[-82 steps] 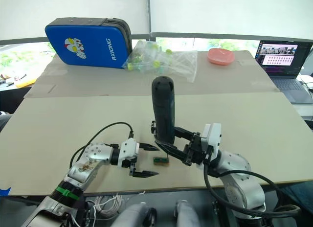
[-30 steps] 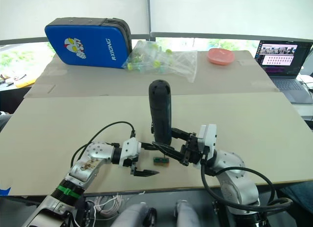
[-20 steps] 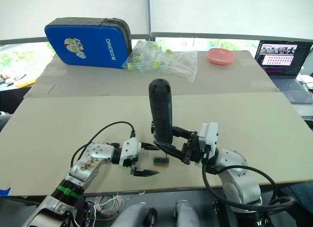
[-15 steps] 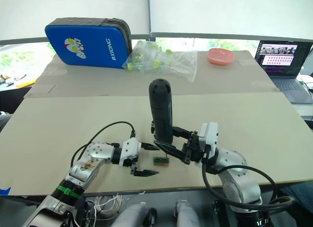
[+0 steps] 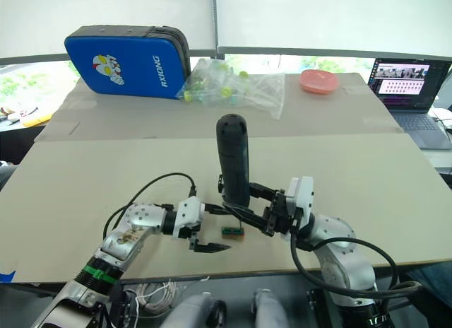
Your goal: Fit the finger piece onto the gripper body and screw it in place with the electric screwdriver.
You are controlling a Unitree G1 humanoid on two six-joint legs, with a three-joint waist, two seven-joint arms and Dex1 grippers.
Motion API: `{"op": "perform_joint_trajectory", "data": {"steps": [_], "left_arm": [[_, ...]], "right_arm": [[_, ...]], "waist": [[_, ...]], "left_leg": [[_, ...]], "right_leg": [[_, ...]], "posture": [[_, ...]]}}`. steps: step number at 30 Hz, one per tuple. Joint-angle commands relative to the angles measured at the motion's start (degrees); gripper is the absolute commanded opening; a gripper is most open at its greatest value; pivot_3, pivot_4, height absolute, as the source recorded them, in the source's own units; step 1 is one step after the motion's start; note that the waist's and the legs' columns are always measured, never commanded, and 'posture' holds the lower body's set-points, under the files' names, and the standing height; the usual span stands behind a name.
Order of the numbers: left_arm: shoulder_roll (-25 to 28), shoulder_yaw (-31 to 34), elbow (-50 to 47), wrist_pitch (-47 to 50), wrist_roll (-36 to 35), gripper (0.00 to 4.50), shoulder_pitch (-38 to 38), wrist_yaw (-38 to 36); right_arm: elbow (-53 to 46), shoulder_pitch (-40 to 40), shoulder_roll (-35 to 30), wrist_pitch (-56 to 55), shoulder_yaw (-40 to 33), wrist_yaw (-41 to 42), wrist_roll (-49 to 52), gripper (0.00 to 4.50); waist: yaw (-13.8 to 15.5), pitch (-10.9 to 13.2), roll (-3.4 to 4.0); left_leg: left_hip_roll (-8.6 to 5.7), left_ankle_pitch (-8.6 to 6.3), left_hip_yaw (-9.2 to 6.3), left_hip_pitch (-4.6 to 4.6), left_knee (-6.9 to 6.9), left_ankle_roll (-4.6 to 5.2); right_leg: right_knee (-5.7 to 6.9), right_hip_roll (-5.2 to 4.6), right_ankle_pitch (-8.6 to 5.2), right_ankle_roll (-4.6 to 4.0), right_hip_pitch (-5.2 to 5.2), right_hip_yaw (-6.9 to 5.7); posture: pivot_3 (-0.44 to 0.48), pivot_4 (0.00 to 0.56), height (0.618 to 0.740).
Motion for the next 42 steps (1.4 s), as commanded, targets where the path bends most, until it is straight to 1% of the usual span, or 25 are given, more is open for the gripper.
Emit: {"op": "perform_joint_trajectory", "data": {"steps": [1, 14, 42], "left_arm": [[-0.24, -0.25, -0.23, -0.91, -0.01, 4.50, -0.61, -0.13], [-0.33, -0.44, -0.25, -0.89, 0.01, 4.50, -0.56, -0.04], [-0.31, -0.55, -0.72, -0.72, 0.07, 4.50, -0.06, 0.29]], "right_arm": [[-2.31, -1.35, -0.06, -1.57, -1.06, -0.10, 1.21, 1.90], [-1.96, -1.20, -0.96, -1.69, -1.07, 0.82, 1.19, 1.90], [-2.91, -0.04, -0.33, -1.16, 0.07, 0.35, 1.51, 1.90]], "waist": [[0.00, 0.00, 0.00], [0.01, 0.00, 0.00], [0.00, 0.00, 0.00]], "left_leg": [[0.00, 0.00, 0.00, 0.00, 0.00, 0.00], [0.00, 0.00, 0.00, 0.00, 0.00, 0.00], [0.00, 0.00, 0.00, 0.00, 0.00, 0.00]], "right_leg": [[0.00, 0.00, 0.00, 0.00, 0.00, 0.00], [0.00, 0.00, 0.00, 0.00, 0.00, 0.00], [0.00, 0.00, 0.00, 0.00, 0.00, 0.00]], "posture": [[0.000, 0.150, 0.740], [0.000, 0.150, 0.740], [0.000, 0.150, 0.740]]}}
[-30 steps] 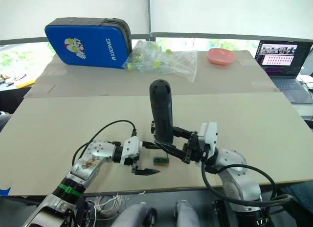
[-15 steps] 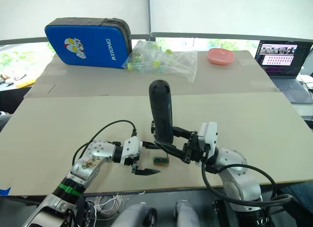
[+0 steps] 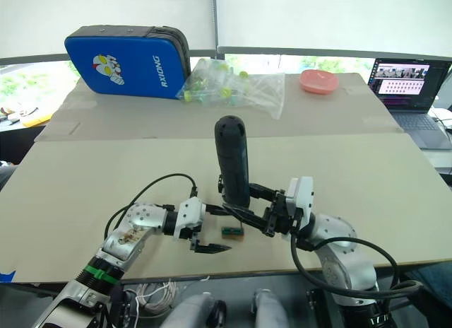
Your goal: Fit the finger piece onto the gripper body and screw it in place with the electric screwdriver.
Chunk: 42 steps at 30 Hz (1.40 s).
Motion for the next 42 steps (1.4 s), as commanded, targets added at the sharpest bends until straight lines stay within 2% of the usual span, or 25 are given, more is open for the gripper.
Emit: {"op": "perform_joint_trajectory", "data": {"steps": [1, 42], "left_arm": [[-0.18, -0.19, -0.98, -0.70, 0.01, 4.50, -0.10, 0.18], [-0.20, -0.01, -1.16, -0.31, -0.17, 4.50, -0.43, 0.34]], "right_arm": [[-2.86, -0.27, 0.46, -1.36, -0.22, -0.07, 1.35, 1.90], [-1.27, -1.26, -0.12, -1.24, -0.34, -0.07, 0.77, 1.90]], "waist": [[-0.01, 0.00, 0.00], [-0.01, 0.00, 0.00]], "left_leg": [[0.00, 0.00, 0.00, 0.00, 0.00, 0.00], [0.00, 0.00, 0.00, 0.00, 0.00, 0.00]], "right_leg": [[0.00, 0.00, 0.00, 0.00, 0.00, 0.00], [0.00, 0.00, 0.00, 0.00, 0.00, 0.00]], "posture": [[0.000, 0.150, 0.740], [0.000, 0.150, 0.740]]}}
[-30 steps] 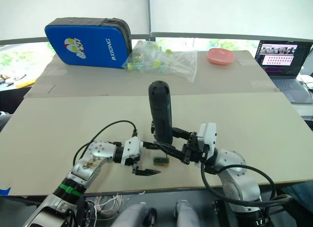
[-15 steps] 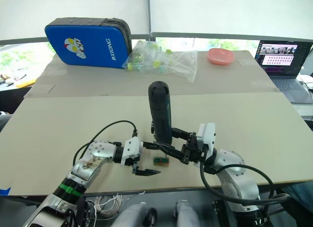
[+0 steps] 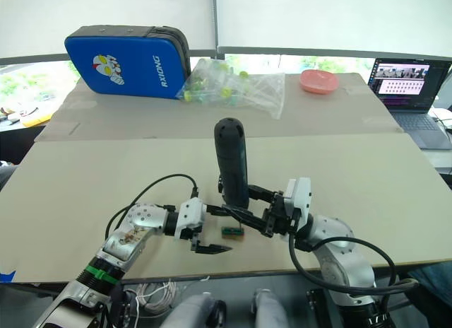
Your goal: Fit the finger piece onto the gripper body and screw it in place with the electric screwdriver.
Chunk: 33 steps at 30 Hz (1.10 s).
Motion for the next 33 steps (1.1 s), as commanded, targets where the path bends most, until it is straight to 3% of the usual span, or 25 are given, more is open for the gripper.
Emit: {"op": "perform_joint_trajectory", "data": {"steps": [1, 33], "left_arm": [[-0.01, 0.29, -1.15, -0.33, -0.27, 4.50, -0.42, 0.23], [-0.14, 0.34, -0.72, -0.59, -0.28, 4.50, -0.48, 0.25]], "right_arm": [[-2.16, -1.04, -0.13, -1.22, -0.87, -0.07, 0.84, 1.90], [-2.48, -1.40, -0.87, -0.71, -1.46, -0.11, 1.76, 1.90]], "waist": [[0.00, 0.00, 0.00], [0.00, 0.00, 0.00]], "left_leg": [[0.00, 0.00, 0.00, 0.00, 0.00, 0.00], [0.00, 0.00, 0.00, 0.00, 0.00, 0.00]], "right_leg": [[0.00, 0.00, 0.00, 0.00, 0.00, 0.00], [0.00, 0.00, 0.00, 0.00, 0.00, 0.00]], "posture": [[0.000, 0.150, 0.740], [0.000, 0.150, 0.740]]}}
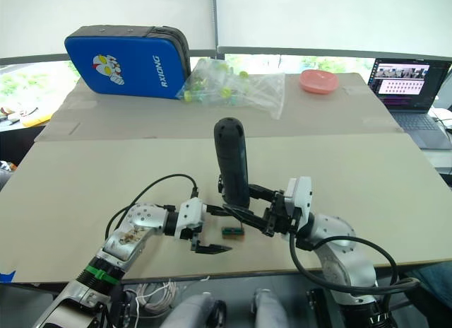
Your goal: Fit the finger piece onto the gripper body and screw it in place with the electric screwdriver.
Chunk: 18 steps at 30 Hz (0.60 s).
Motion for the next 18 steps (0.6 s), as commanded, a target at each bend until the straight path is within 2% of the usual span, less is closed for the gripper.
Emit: {"op": "perform_joint_trajectory", "data": {"steps": [1, 18], "left_arm": [[-0.14, 0.33, -0.76, -0.60, -0.29, 4.50, -0.46, 0.23], [-0.22, 0.53, -0.80, -0.55, -0.39, 4.50, -0.63, 0.40]], "right_arm": [[-2.42, -1.04, -0.09, -0.79, -1.31, -0.13, 1.60, 1.90], [-1.49, -0.81, -0.07, -1.14, -1.08, 0.24, 1.11, 1.90]], "waist": [[0.00, 0.00, 0.00], [0.00, 0.00, 0.00]], "left_leg": [[0.00, 0.00, -0.01, 0.00, 0.00, 0.00], [0.00, 0.00, 0.00, 0.00, 0.00, 0.00]], "right_leg": [[0.00, 0.00, 0.00, 0.00, 0.00, 0.00], [0.00, 0.00, 0.00, 0.00, 0.00, 0.00]], "posture": [[0.000, 0.150, 0.740], [0.000, 0.150, 0.740]]}}
